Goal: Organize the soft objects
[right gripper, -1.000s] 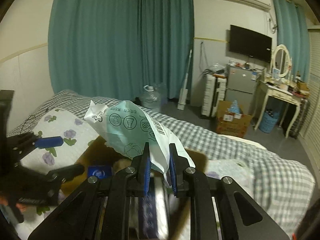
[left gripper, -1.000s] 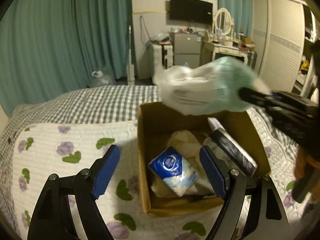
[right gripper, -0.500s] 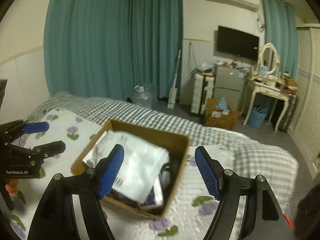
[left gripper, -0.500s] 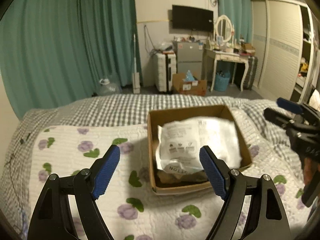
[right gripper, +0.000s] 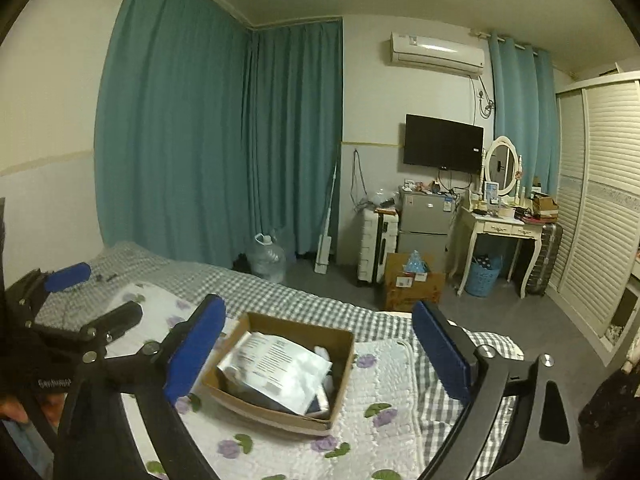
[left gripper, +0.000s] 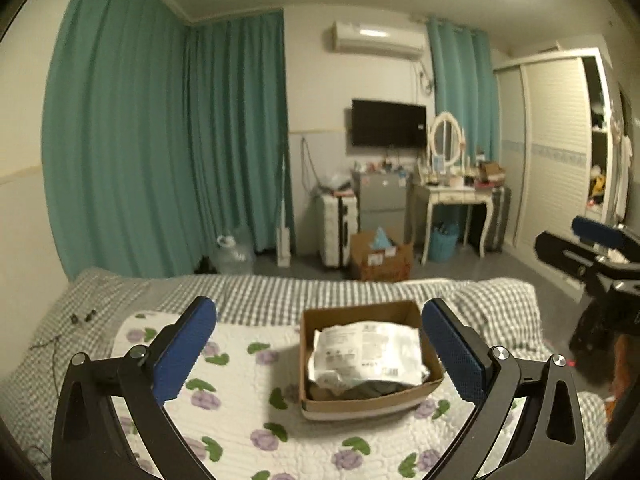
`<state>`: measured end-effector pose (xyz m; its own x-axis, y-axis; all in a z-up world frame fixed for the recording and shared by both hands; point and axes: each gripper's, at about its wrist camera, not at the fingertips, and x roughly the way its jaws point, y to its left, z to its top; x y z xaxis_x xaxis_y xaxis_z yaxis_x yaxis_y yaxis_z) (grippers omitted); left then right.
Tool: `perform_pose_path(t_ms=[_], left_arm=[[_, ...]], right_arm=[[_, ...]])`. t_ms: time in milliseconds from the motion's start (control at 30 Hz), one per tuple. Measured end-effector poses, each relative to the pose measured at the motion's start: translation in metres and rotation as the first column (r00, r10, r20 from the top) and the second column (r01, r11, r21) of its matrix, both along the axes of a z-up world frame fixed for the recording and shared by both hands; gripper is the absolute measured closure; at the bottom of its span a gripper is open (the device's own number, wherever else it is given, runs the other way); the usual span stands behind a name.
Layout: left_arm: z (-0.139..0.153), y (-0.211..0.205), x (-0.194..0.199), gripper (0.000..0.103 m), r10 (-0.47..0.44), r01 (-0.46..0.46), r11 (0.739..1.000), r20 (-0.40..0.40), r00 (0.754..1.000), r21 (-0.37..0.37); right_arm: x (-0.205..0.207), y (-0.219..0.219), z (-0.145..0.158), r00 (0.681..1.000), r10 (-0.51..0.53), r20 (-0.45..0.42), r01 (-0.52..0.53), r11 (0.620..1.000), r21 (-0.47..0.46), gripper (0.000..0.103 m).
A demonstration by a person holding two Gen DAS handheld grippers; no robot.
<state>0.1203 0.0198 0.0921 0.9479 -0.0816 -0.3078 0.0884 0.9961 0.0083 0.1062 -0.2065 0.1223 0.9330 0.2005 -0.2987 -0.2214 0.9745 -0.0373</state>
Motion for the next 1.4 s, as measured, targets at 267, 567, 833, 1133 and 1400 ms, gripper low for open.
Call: perform_pose_path(t_ms=[267, 567, 833, 1133, 1400], left_arm=[[-0.034, 0.003, -0.004, 0.0, 0.063, -0.064, 0.998, 0.064, 0.996, 0.019], [-0.129, 0.011, 0.04, 0.0, 0.112, -0.11, 0.993, -0.041, 0.993, 0.041], [-0.132, 0.009, 0.029, 0.0, 0.086, -0.085, 0.996, -0.026, 0.996, 0.042], [-0.133, 0.011, 0.032, 0.0, 0.088, -0.087, 0.996, -0.039, 0.995, 0.026], [-0.135, 0.014, 0.033, 0.0, 0.089, -0.089, 0.996, -0.045, 0.995, 0.011]], right_arm=[[-0.003, 0.005, -0.038, 1.0, -0.026, -0.01, 0.026, 0.999, 0.046, 0.0], [0.043, -0.001, -0.142, 0.99, -0.1, -0.1, 0.105, 0.994, 0.042, 0.0], [0.043, -0.001, -0.154, 0.989, -0.101, -0.108, 0.105, 0.994, 0.029, 0.0], [0.039, 0.003, -0.15, 0.99, -0.103, -0.096, 0.105, 0.994, 0.015, 0.0], [0.039, 0.004, -0.151, 0.99, -0.1, -0.101, 0.101, 0.995, 0.012, 0.0]])
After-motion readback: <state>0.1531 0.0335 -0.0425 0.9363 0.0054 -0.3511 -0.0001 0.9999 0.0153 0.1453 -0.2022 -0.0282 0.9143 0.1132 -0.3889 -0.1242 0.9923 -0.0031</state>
